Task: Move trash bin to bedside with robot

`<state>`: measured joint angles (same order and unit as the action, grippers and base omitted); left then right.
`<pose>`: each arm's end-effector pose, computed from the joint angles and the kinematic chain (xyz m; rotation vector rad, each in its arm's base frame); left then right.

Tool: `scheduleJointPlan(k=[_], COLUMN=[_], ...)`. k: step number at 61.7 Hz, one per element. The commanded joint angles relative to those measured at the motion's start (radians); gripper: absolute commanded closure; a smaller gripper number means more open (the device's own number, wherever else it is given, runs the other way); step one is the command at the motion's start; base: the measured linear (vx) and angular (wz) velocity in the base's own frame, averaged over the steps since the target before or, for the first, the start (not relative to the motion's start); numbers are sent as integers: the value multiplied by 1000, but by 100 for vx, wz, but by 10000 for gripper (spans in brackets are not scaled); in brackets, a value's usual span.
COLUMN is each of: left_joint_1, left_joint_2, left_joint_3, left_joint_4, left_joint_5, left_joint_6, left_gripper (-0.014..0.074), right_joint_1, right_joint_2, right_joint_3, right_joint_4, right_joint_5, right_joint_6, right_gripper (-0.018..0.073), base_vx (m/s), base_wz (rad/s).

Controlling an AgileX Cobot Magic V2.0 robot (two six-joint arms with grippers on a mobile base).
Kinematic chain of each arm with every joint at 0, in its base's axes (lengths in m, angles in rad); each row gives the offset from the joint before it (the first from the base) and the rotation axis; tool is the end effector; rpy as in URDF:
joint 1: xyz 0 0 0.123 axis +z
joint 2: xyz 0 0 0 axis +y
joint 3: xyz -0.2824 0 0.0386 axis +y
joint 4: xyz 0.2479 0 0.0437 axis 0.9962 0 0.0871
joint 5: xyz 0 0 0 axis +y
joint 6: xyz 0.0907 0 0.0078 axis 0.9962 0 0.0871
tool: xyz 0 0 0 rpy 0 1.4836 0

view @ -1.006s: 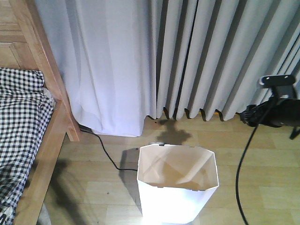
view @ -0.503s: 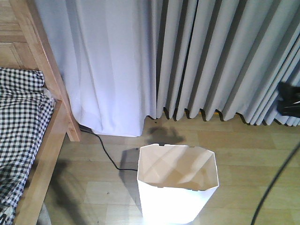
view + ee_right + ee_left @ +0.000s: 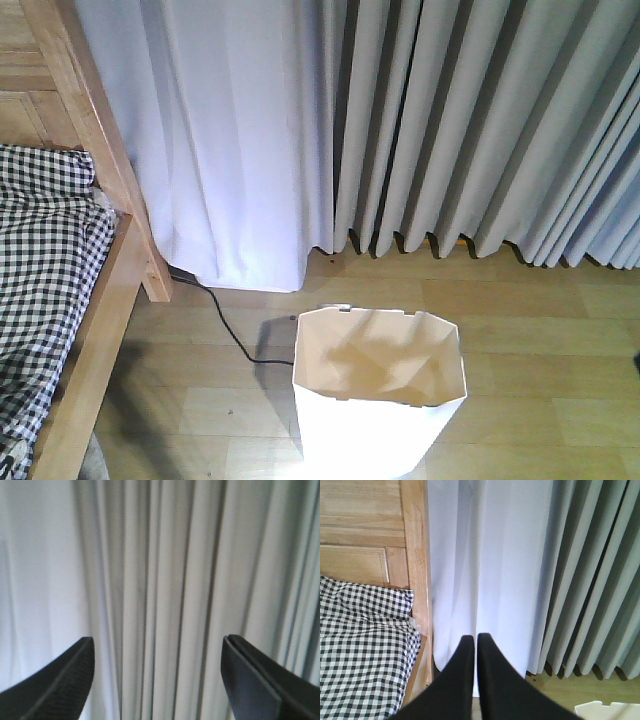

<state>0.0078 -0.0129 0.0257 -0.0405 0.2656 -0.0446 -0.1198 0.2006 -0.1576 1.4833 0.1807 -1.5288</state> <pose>0.0549 -0.0005 0.1811 -0.0729 1.7607 -0.0645 0.0715 0.0079 0.2526 -0.0866 1.5406 0.0066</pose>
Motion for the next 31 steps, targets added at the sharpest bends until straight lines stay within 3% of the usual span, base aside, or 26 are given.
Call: scheduleJointPlan(k=[1,7,18,31], left_joint_1=[0,0,0,0], left_joint_2=[-14,-14,-14,-14], left_joint_3=[12,12,12,12], left_joint_4=[-4,-4,-4,-4], left_joint_5=[-69,-69,-69,-69], left_joint_6=[-6,-6,-6,-6], left_gripper=[602,602,602,602], right_joint_1=[10,13,13,13], right_joint_2=[-45,-74,-77,-77], right_joint_3=[-15,-9,-6,-6], right_joint_4=[-1,-5,-3,-4], right_joint_5=[-21,-24,-24,-28], right_joint_6=[-5,-5,-5,-5], right_gripper=[75,191,576,569], base_vx=[0,0,0,0], base_wz=[0,0,0,0])
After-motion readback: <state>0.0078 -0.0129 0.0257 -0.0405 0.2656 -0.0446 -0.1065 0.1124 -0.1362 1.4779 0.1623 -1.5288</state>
